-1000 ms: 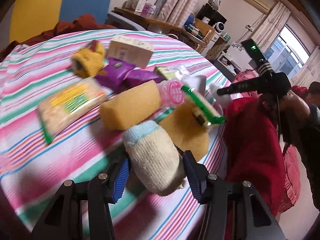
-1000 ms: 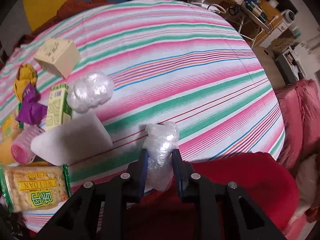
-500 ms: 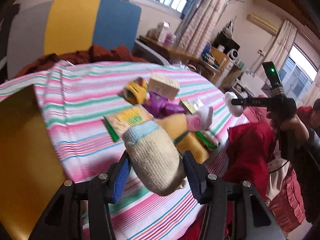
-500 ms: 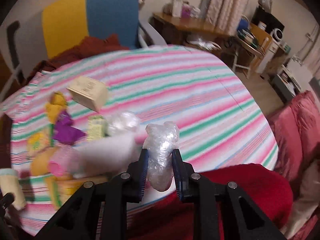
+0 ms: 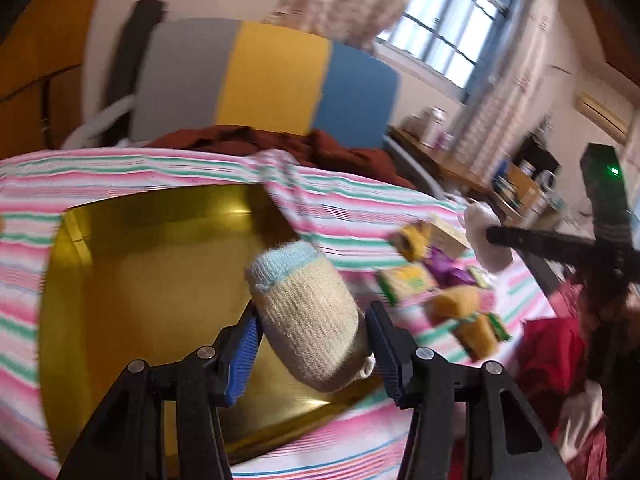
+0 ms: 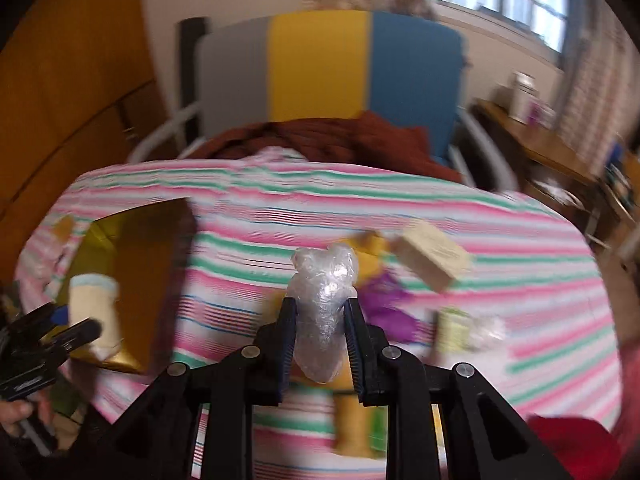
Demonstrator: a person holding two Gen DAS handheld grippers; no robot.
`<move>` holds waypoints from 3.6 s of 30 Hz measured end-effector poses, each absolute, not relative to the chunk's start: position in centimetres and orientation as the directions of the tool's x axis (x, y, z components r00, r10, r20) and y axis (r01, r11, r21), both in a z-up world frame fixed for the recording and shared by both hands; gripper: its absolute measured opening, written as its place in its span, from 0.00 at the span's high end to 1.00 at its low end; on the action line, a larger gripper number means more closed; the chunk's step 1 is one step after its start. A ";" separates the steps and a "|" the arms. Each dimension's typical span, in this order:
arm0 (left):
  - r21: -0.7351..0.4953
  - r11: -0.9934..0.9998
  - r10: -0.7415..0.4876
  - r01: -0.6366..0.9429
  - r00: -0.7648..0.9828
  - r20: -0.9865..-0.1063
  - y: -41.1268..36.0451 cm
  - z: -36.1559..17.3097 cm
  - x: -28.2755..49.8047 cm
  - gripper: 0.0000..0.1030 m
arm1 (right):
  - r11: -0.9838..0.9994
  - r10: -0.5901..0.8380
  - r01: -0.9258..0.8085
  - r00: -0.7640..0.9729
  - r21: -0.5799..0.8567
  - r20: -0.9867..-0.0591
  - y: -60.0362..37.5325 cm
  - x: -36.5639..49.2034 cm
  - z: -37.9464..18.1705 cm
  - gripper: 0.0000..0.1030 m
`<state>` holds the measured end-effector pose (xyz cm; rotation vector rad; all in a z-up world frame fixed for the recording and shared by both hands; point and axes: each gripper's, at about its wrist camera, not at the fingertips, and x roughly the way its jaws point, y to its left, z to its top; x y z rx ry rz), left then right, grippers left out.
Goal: Organize objects
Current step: 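Carry sock and wrapped item into the gold tray and open both tools, then move both tools back to the items and reach for sponge and pink roller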
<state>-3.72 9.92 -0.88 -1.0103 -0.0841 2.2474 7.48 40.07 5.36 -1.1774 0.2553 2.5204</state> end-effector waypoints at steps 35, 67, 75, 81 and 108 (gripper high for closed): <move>-0.158 -0.953 0.296 -0.260 -0.678 -0.673 1.8 -0.3 -5.1 0.33 | -0.986 -0.041 -0.093 -0.662 0.137 -0.748 22.0 -6.0 0.8 0.26; -0.182 -0.904 0.396 -0.387 -0.598 -0.697 6.1 -0.7 -3.0 0.33 | -0.957 0.133 -0.279 -0.660 0.077 -0.740 26.4 0.2 -0.6 0.18; -0.161 -0.832 0.478 -0.530 -0.540 -0.692 10.2 -0.2 -1.8 0.33 | -0.919 0.194 -0.385 -0.635 0.088 -0.748 30.8 3.7 -0.4 0.15; -0.149 -0.752 0.544 -0.642 -0.476 -0.691 13.8 0.2 -0.5 0.33 | -0.862 0.249 -0.495 -0.605 0.112 -0.756 35.7 7.4 0.2 0.15; -0.240 -0.293 0.623 -0.926 0.006 -0.782 37.5 -5.0 -0.7 0.34 | -0.607 0.332 -0.737 -0.576 0.298 -0.747 50.7 19.1 -0.1 0.13</move>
